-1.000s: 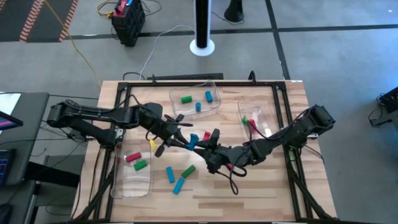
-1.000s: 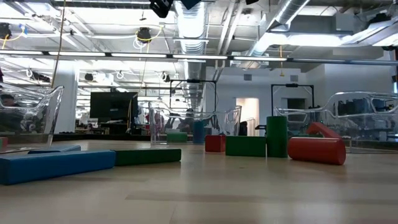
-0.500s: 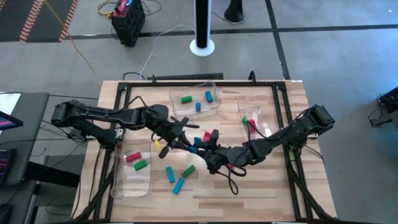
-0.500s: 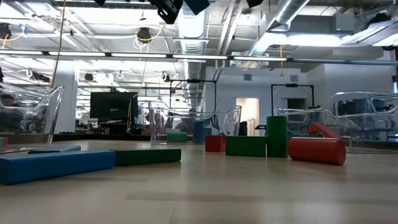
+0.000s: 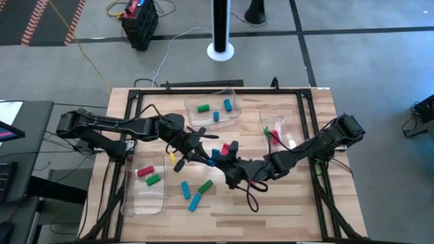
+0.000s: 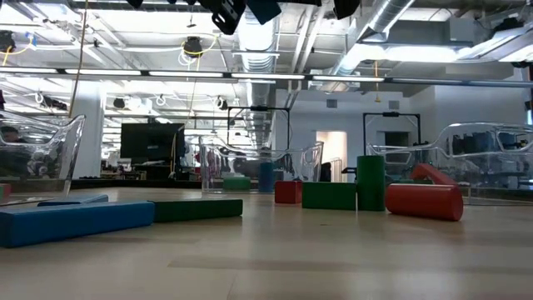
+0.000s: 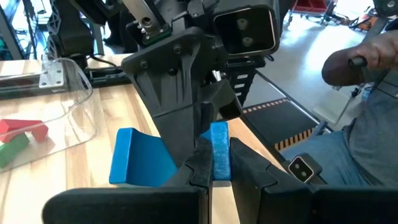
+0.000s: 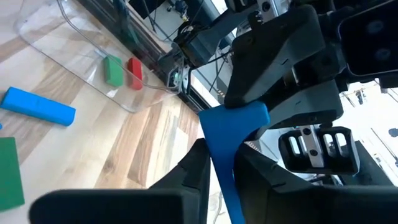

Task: Sort blocks by size
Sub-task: Put the blue arch block into the right transparent bin

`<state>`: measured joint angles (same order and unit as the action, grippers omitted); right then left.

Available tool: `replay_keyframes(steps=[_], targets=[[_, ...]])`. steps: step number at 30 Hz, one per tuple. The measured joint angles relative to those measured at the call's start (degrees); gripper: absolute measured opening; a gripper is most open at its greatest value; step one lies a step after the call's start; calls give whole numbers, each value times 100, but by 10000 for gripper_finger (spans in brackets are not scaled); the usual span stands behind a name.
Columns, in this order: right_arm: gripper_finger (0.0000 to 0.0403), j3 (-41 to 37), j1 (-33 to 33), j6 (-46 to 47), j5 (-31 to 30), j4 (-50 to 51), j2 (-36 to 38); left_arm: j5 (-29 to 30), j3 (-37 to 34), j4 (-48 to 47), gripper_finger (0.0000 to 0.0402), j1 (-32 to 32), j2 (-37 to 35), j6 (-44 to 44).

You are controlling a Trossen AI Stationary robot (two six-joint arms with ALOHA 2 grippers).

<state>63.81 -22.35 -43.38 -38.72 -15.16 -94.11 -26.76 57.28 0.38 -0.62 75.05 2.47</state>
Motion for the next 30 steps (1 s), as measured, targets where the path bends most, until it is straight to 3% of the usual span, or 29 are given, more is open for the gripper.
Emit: replay_keyframes(steps=[6,17,30], targets=[[77,0,-2,-4,4,11,0,-4,5,-10,32,0,0,0],[75,7,-2,312,-243,245,2,26,13,-345,97,0,-73,181],[74,2,58,1504,-1381,1574,13,1323,11,-1748,127,-6,-680,537]])
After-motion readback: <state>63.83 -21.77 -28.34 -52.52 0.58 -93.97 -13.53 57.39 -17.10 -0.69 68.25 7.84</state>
